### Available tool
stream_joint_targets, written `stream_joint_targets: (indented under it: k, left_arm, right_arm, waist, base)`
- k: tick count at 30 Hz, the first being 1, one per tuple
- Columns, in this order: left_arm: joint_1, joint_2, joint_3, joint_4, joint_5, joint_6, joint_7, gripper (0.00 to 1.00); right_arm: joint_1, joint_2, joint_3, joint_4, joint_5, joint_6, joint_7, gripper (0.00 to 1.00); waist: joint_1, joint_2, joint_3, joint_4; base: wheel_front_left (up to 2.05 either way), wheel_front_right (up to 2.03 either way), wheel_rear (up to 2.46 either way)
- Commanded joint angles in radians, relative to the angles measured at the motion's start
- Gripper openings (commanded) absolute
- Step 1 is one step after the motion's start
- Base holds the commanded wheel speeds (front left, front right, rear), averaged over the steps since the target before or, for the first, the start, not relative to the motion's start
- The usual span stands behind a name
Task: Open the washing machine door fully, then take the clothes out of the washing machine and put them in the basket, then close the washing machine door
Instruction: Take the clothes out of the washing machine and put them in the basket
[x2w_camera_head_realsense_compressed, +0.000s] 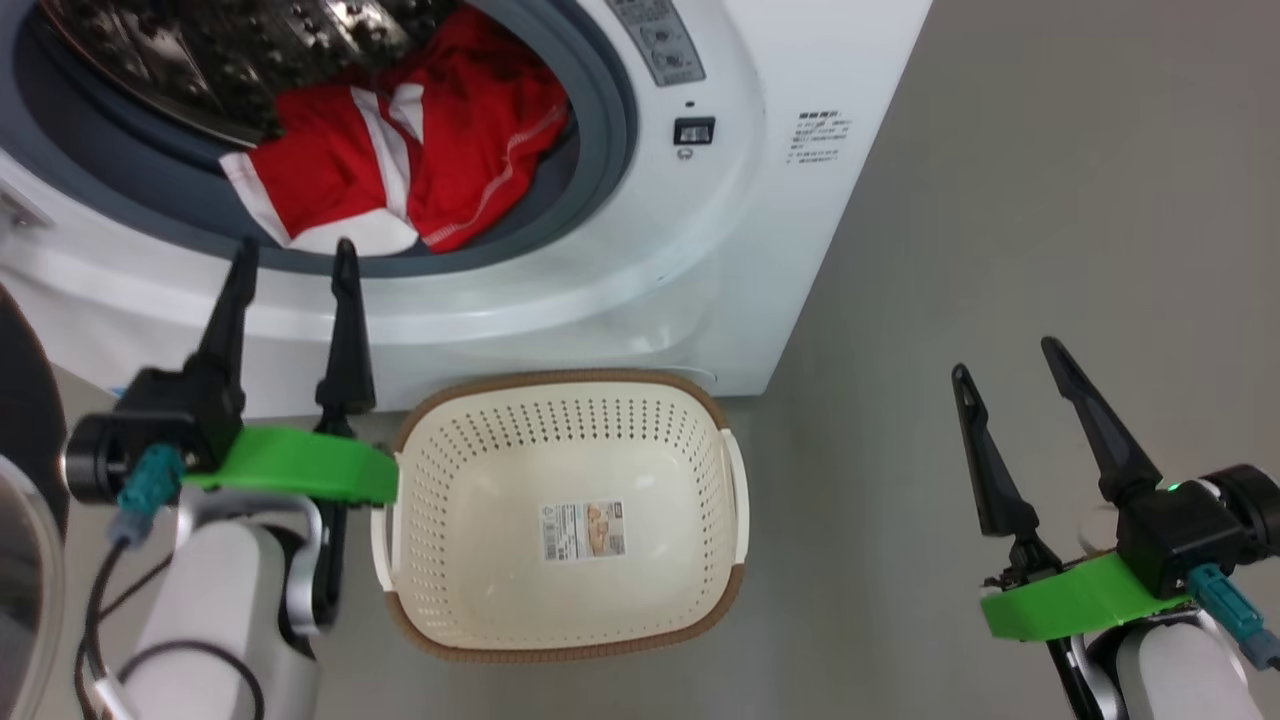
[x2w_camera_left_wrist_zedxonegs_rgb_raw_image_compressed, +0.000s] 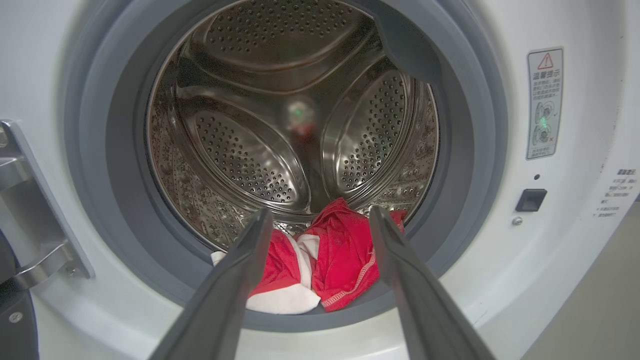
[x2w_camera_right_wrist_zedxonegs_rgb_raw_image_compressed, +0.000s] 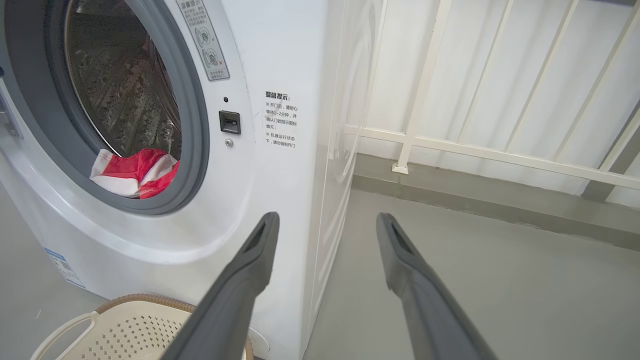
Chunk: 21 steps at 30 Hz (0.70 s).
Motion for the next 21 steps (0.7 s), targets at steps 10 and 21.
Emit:
stream_joint_targets:
  k: [10,21]
  left_arm:
    - [-0.240,0.030,0.047,0.111,-0.003,0.005,-0.016,1.00]
    - [-0.441,0.089,0.017,0.279,0.061,0.037,0.008,1.00]
  right_arm:
    - [-0.083,-0.019,0.031,-0.035,-0.008,0.005,-0.006,1.00]
    - [-0.126,-0.012,0.020,-0.035,0.001,0.005,-0.006,1.00]
  waist:
    - [-0.0001,-0.0001,0.157,-0.006]
    - [-0.0001,-0.0001,0.258,-0.037]
  base:
    - [0.00,0.00,0.00]
    - [0.00,0.00,0.00]
